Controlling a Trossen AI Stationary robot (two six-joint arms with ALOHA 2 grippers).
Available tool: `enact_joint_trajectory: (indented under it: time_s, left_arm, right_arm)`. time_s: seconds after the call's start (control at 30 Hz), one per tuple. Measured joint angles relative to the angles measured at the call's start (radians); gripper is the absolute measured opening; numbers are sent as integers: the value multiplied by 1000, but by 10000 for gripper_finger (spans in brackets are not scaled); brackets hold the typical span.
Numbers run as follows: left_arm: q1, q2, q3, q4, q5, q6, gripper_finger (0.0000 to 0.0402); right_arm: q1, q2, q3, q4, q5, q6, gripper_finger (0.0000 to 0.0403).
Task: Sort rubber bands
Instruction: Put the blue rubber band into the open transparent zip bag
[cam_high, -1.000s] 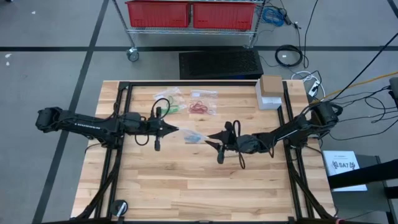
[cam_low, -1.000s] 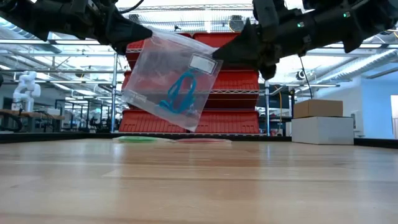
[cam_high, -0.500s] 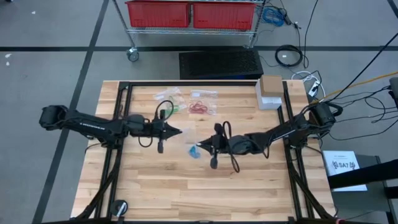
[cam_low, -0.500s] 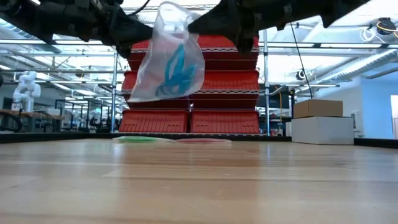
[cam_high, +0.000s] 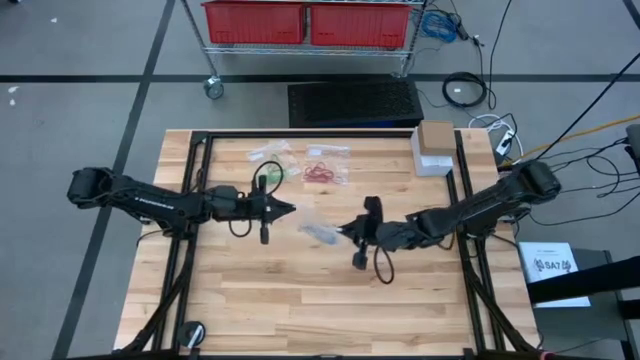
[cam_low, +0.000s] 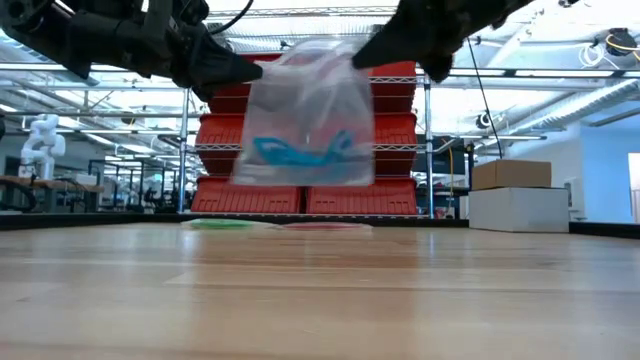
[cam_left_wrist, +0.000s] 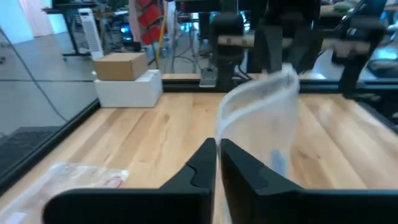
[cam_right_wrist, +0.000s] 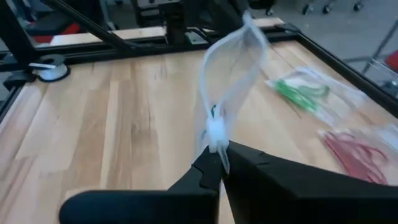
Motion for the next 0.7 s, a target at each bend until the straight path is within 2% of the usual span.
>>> enact_joint_trajectory:
  time_s: [0.3,0.4,0.53,0.7]
  left_arm:
    - [0,0,0,-1,-100,23,105]
    - [0,0,0,-5,-153,22,129]
    - [0,0,0,-16,-210,21,148]
    - [0,0,0,-22,-247,21,150]
  right_arm:
    - [6,-206,1,-322,57,85,0]
    - [4,-239,50,-545,117,157,0]
    - [-7,-221,176,-850,180,264,0]
    - [-34,-114,350,-1111,187,335,0]
